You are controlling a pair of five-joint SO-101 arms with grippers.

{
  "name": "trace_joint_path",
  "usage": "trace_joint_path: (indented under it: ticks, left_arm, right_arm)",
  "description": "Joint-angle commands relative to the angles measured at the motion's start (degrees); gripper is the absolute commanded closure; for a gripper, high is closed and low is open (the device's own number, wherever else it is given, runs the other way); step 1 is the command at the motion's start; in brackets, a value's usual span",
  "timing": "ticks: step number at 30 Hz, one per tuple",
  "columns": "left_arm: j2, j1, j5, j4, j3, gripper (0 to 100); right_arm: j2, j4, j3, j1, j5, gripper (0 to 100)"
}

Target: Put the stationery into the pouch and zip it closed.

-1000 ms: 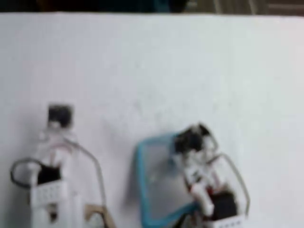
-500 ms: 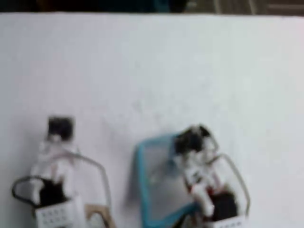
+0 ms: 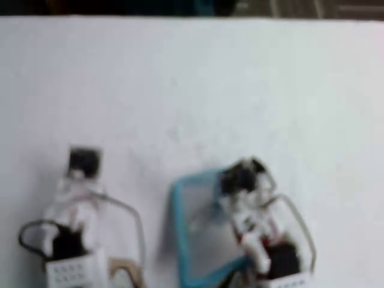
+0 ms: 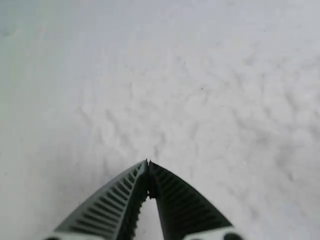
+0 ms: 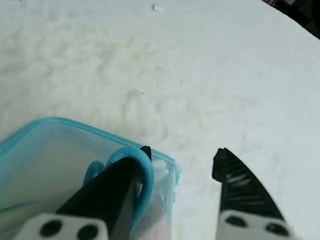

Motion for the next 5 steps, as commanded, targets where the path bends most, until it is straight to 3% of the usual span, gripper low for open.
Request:
trace_joint_path:
  ticks: [1,5]
  left_arm:
    - [-0.40,0.22,0.26,1.32,-0.18,98]
    - [-0.48,0.48,0.26,4.40,-0.18,98]
  right_arm:
    - [0.13,7.69,4.57,-0.57,0.35,79.3]
    - [0.13,7.69,4.57,-0.57,0.35,79.3]
